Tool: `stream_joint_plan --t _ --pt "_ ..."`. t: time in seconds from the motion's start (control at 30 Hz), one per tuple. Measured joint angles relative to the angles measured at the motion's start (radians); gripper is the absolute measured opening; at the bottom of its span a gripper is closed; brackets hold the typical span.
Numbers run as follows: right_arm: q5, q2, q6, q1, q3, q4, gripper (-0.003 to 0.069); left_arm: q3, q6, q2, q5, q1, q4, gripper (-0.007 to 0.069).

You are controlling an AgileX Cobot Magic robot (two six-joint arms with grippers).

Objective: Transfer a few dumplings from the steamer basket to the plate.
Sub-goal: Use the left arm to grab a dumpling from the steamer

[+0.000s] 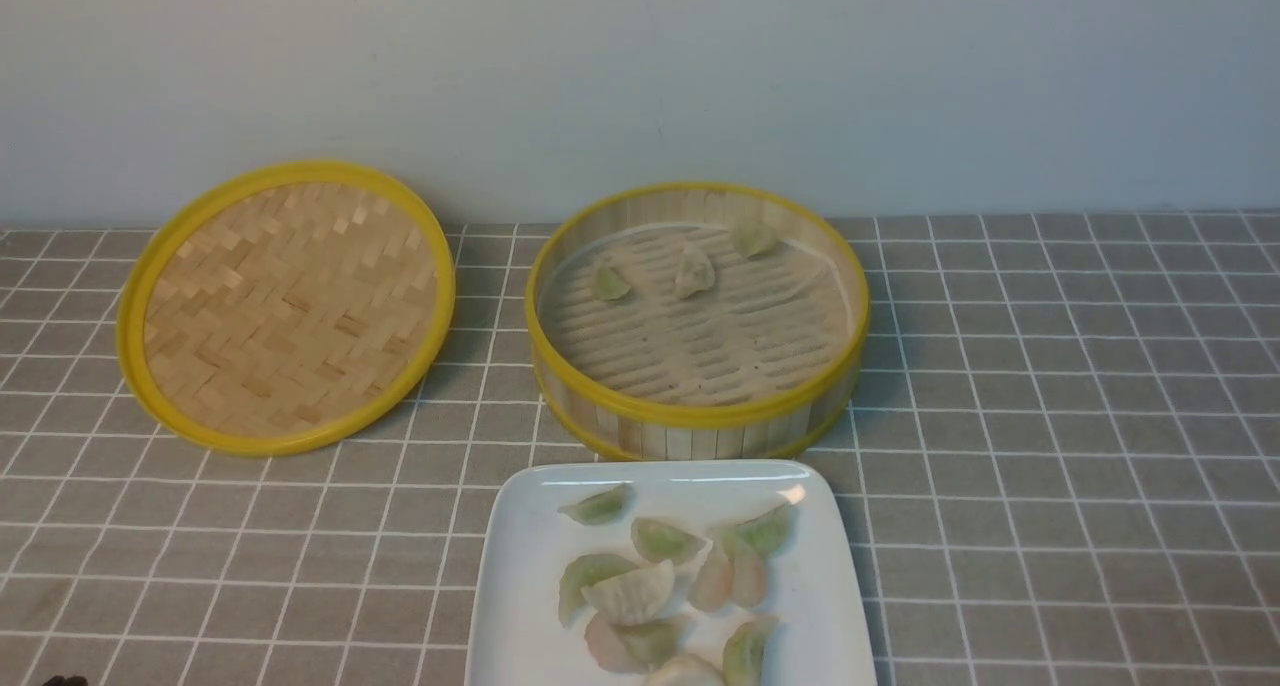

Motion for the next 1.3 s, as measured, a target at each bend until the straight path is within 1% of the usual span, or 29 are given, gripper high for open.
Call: stream_joint_plan --t 0.07,0.1,0.2,0.23,0.37,0.4,0.5,0.57,0.6,0.67,0.73,0.77,0.8,0.83,0.93,1.03,1.07,1.1,1.13,1.17,1.2,1.23,1.3 --pt "-0.047 0.0 0.055 0.0 0.0 0.168 -0.0014 0.0 0.0 0.0 0.0 0.0 0.0 -0.0005" --pt "-0.057 0.0 0.061 0.0 0.0 0.22 -0.0014 0.0 0.0 0.0 0.0 0.0 0.0 -0.0005" --pt "-0.067 0.0 0.063 0.0 0.0 0.291 -0.0014 0.0 -0.001 0.0 -0.001 0.0 -0.004 -0.0005" --pt "-0.068 0.0 0.063 0.0 0.0 0.297 -0.0014 0.0 -0.004 0.0 -0.006 0.0 -0.013 -0.0005" --pt "-0.087 0.0 0.063 0.0 0.0 0.315 -0.0014 0.001 -0.062 0.0 -0.06 0.0 -0.151 -0.0005" --pt "-0.095 0.0 0.063 0.0 0.0 0.316 -0.0014 0.001 -0.074 0.0 -0.094 0.0 -0.214 -0.0005" --pt "-0.104 0.0 0.063 0.0 0.0 0.318 -0.0014 0.001 -0.088 0.0 -0.16 0.0 -0.338 -0.0005" --pt "-0.105 0.0 0.063 0.0 0.0 0.318 -0.0014 0.001 -0.088 0.0 -0.221 0.0 -0.447 -0.0005" --pt "-0.106 0.0 0.063 0.0 0.0 0.318 -0.0014 0.001 -0.088 0.0 -0.251 0.0 -0.476 -0.0005" --pt "-0.119 0.0 0.065 0.0 0.0 0.34 -0.0014 0.001 -0.088 0.0 -0.379 0.001 -0.585 -0.0005" --pt "-0.13 0.0 0.061 0.0 -0.003 0.364 -0.0014 -0.001 -0.089 0.0 -0.451 0.002 -0.636 -0.0005" --pt "-0.122 0.0 0.041 0.0 -0.019 0.368 -0.0014 -0.019 -0.088 0.0 -0.49 0.002 -0.656 -0.0005" --pt "-0.119 0.0 0.035 0.0 -0.024 0.368 -0.0014 -0.024 -0.087 0.0 -0.492 0.002 -0.657 -0.0005" --pt "-0.095 0.0 -0.02 0.0 -0.074 0.359 -0.0014 -0.062 -0.076 0.0 -0.491 0.003 -0.659 -0.0005" --pt "0.006 0.039 -0.185 0.0 -0.257 0.308 -0.0014 -0.221 -0.025 0.052 -0.418 0.003 -0.621 -0.0005" --pt "0.189 0.201 -0.345 0.0 -0.486 0.232 -0.0014 -0.422 0.044 0.212 -0.286 0.003 -0.556 -0.0005" --pt "0.234 0.258 -0.37 0.0 -0.535 0.212 -0.0014 -0.478 0.064 0.269 -0.243 0.003 -0.543 -0.0005" --pt "0.345 0.35 -0.416 0.0 -0.646 0.182 -0.0014 -0.564 0.096 0.362 -0.167 0.003 -0.531 -0.0005" --pt "0.395 0.414 -0.431 0.0 -0.693 0.162 -0.0013 -0.623 0.116 0.428 -0.106 0.003 -0.524 -0.0005" --pt "0.497 0.51 -0.455 0.0 -0.783 0.136 -0.0013 -0.713 0.142 0.532 -0.002 0.003 -0.517 -0.0005" --pt "0.514 0.525 -0.457 0.0 -0.798 0.131 -0.0013 -0.728 0.145 0.55 0.016 0.003 -0.515 -0.0005" --pt "0.657 0.663 -0.482 0.0 -0.919 0.092 -0.0013 -0.848 0.171 0.694 0.179 0.003 -0.51 -0.0005" --pt "0.775 0.786 -0.496 0.0 -1.022 0.055 -0.0013 -0.974 0.194 0.842 0.357 0.003 -0.507 -0.0005"
